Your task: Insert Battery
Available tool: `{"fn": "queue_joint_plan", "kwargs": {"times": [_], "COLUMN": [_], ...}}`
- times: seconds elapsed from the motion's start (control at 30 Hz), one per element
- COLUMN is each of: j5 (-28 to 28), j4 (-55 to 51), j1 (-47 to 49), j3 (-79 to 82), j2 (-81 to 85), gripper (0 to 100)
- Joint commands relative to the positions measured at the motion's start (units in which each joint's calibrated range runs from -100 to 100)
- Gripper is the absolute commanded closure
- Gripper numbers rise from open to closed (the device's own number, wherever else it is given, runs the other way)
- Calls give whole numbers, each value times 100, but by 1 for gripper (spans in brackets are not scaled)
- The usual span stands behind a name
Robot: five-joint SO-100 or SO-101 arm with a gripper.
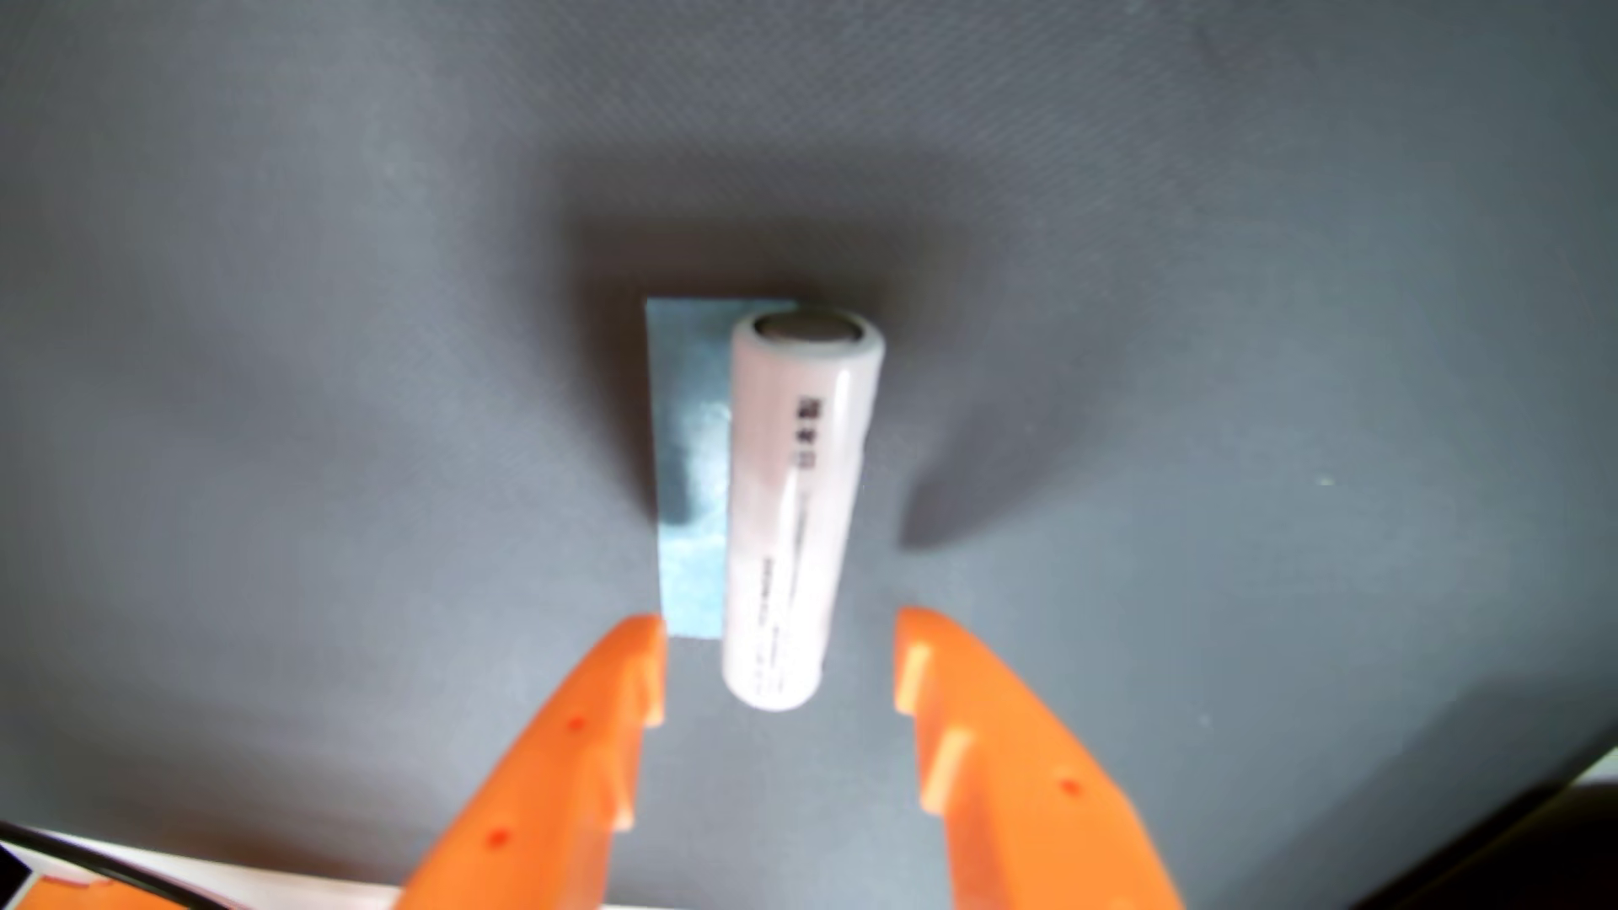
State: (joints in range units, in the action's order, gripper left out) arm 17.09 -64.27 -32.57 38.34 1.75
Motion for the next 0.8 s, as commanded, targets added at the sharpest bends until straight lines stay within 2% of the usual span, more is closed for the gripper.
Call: {"fn": "queue_joint_plan", "kwargs": {"times": [0.0,0.77], "j5": [-4,-4], "j4": [25,339], "j1": [-25,-2], "j3": [-200,70], "j2": [21,-129], "gripper": [85,85]}}
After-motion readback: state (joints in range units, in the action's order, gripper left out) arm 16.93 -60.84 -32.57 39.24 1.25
